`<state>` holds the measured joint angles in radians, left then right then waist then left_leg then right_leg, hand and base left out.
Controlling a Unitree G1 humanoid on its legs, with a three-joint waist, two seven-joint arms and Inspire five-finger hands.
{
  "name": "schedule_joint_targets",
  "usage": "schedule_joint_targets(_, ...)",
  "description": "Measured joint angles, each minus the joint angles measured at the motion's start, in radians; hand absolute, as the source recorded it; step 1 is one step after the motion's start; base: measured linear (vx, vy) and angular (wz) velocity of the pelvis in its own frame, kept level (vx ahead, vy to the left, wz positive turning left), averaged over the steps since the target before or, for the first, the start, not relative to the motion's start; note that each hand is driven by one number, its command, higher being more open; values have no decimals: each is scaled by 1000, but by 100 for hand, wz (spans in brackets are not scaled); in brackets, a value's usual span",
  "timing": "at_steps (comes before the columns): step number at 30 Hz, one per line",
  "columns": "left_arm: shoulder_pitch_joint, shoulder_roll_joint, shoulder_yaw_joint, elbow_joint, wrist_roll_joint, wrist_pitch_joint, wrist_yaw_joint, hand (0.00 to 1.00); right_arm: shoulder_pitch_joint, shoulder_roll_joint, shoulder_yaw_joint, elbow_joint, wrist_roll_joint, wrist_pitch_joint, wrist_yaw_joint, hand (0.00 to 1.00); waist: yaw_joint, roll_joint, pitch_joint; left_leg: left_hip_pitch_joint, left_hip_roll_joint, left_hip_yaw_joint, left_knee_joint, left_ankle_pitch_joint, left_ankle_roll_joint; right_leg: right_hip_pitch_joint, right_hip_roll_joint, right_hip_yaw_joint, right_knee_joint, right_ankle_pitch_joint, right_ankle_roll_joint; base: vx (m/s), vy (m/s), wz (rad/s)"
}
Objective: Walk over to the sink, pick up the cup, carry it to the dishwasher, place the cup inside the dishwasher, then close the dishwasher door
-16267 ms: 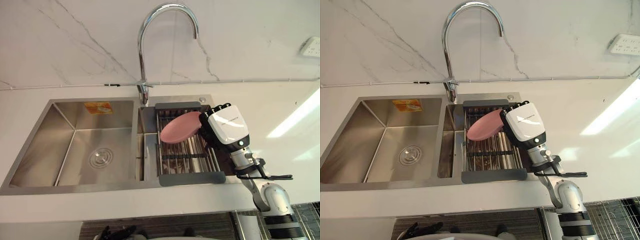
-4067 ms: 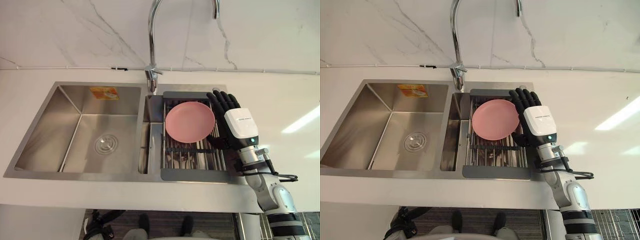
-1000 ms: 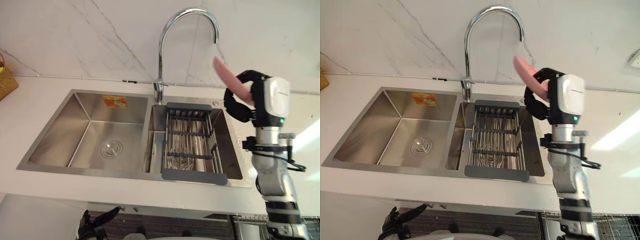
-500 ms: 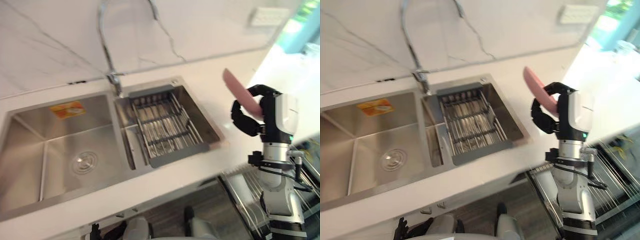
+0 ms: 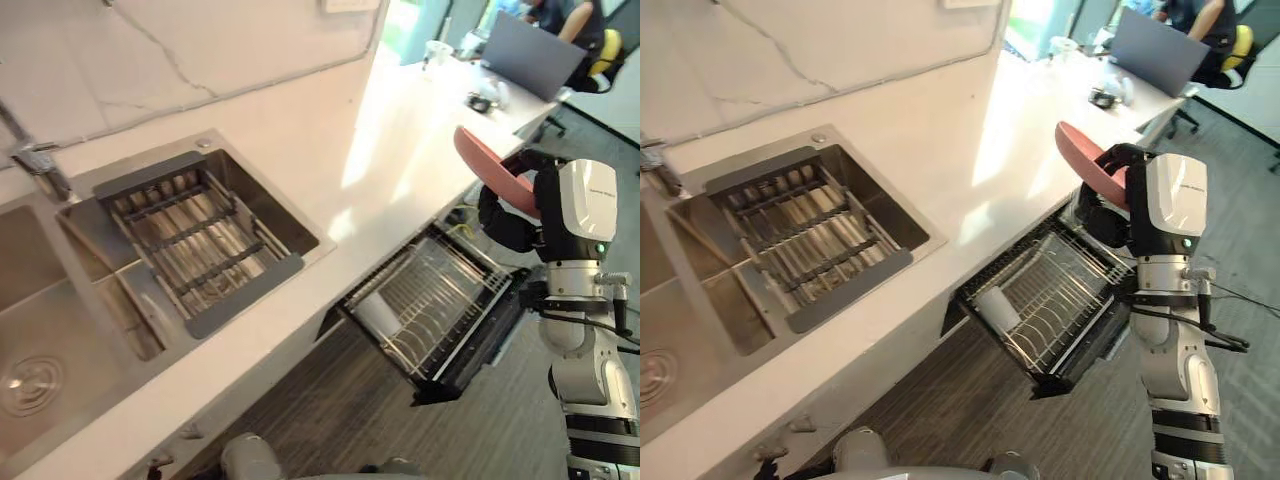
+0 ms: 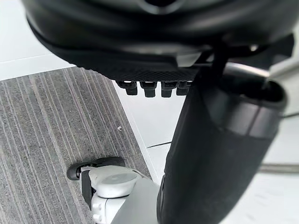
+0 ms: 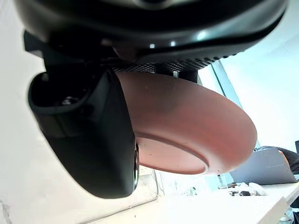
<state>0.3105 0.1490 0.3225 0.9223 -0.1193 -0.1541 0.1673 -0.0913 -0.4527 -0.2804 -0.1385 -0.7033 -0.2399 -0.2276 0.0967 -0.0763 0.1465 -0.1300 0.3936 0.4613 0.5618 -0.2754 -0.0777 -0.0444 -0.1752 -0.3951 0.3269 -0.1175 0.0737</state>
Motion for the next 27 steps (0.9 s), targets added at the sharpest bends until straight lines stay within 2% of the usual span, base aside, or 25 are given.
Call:
schedule_joint_targets(1, -5, 0, 7, 0, 0, 3, -1, 100, 5, 15, -6, -7, 5, -4, 10, 0, -1, 0, 0, 0, 5, -4, -5, 5, -10, 7, 10, -1, -17, -2, 8, -13, -189, -36)
schedule_joint_targets(3, -18, 0, 27, -1, -5, 10, -1, 100, 31, 74, -36, -15, 3, -10, 37, 0, -8, -1, 1, -1, 9, -26, -54, 35, -58, 10, 37, -16, -61, -3, 15, -26, -172, -14)
schedule_joint_targets(6, -40, -25, 29, -8, -26, 5, 1, 100, 68, 102, -56, 11, -16, -2, 54, 0, -25, -6, 9, -3, -29, -38, -153, 112, -69, 3, 36, -39, -98, -2, 15, -74, -179, 19)
schedule_joint_targets(8, -47, -38, 26, -10, -43, -5, 0, 100, 64, 102, -58, 29, -37, -1, 53, 0, -28, -3, 15, -4, -49, -39, -209, 154, -67, -12, 30, -47, -106, 1, 10, -81, -78, 19)
schedule_joint_targets(9, -64, -50, 24, -18, -58, -18, -1, 100, 54, 102, -57, 58, -48, -1, 42, 0, -27, -5, 33, -6, -70, -40, -265, 199, -66, -33, 24, -55, -107, 7, 3, -100, -63, 20)
schedule_joint_targets(12, -99, -60, 20, -21, -59, -32, -8, 100, 24, 102, -57, 128, -86, 7, 6, 0, -26, 0, 64, -29, -97, -49, -339, 258, -62, -78, 16, -71, -105, 17, -7, -116, -32, 19)
schedule_joint_targets(14, -123, -67, 9, -22, -59, -35, -22, 100, -9, 102, -56, 188, -90, 37, -29, 0, -25, 10, 100, -48, -119, -50, -384, 294, -52, -120, 1, -77, -88, 20, -8, -93, 19, 11)
schedule_joint_targets(19, -162, -82, -39, -43, -80, -43, -43, 100, -67, 79, -55, 259, -112, 90, -99, 0, -29, 52, 177, -103, -164, -49, -407, 319, -24, -207, -58, -78, -28, 21, -5, -60, 72, 9)
schedule_joint_targets(24, -225, -77, -106, -109, -105, -74, -59, 100, -214, -6, 6, 374, -124, 148, -148, 0, -29, 78, 277, -192, -197, -54, -407, 337, 3, -305, -96, -75, 6, 32, 1, -65, 58, 11)
schedule_joint_targets(27, -252, -79, -153, -112, -150, -80, -64, 100, -303, -53, 55, 421, -124, 176, -153, 0, -27, 108, 296, -245, -215, -54, -414, 346, 15, -364, -113, -72, 6, 46, 6, -25, 42, 6)
